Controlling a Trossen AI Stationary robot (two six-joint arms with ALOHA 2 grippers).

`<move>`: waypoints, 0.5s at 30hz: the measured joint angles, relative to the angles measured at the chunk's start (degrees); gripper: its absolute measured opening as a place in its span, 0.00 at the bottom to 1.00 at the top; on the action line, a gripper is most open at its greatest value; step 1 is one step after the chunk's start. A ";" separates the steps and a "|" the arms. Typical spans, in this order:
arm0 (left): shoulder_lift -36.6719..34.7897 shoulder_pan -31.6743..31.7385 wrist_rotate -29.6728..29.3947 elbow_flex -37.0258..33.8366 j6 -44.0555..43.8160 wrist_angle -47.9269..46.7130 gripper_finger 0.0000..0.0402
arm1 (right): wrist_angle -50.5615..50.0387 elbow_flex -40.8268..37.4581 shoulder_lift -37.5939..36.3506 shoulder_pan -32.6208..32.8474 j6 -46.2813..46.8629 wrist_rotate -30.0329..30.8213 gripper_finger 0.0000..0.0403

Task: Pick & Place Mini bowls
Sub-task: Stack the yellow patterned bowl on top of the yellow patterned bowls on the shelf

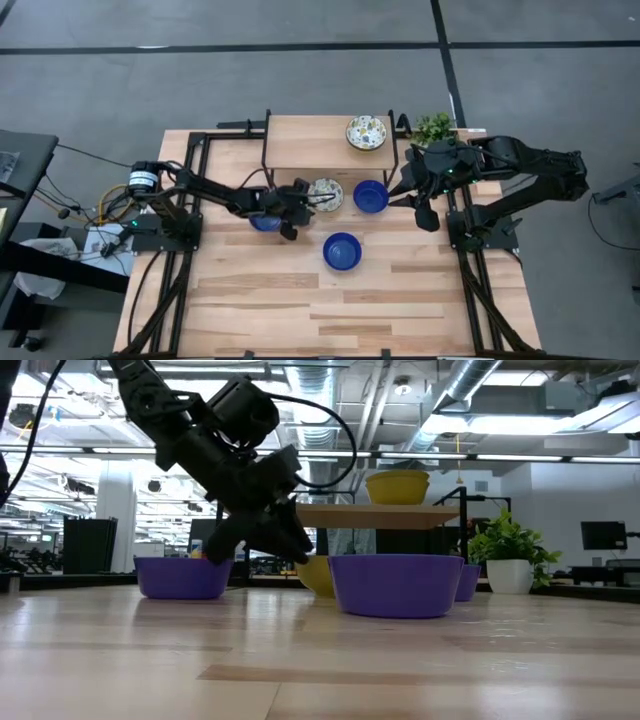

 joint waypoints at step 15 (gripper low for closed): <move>2.45 2.16 1.00 -0.07 -0.04 -0.29 0.27 | 0.04 0.00 -0.04 0.00 0.36 -0.10 0.23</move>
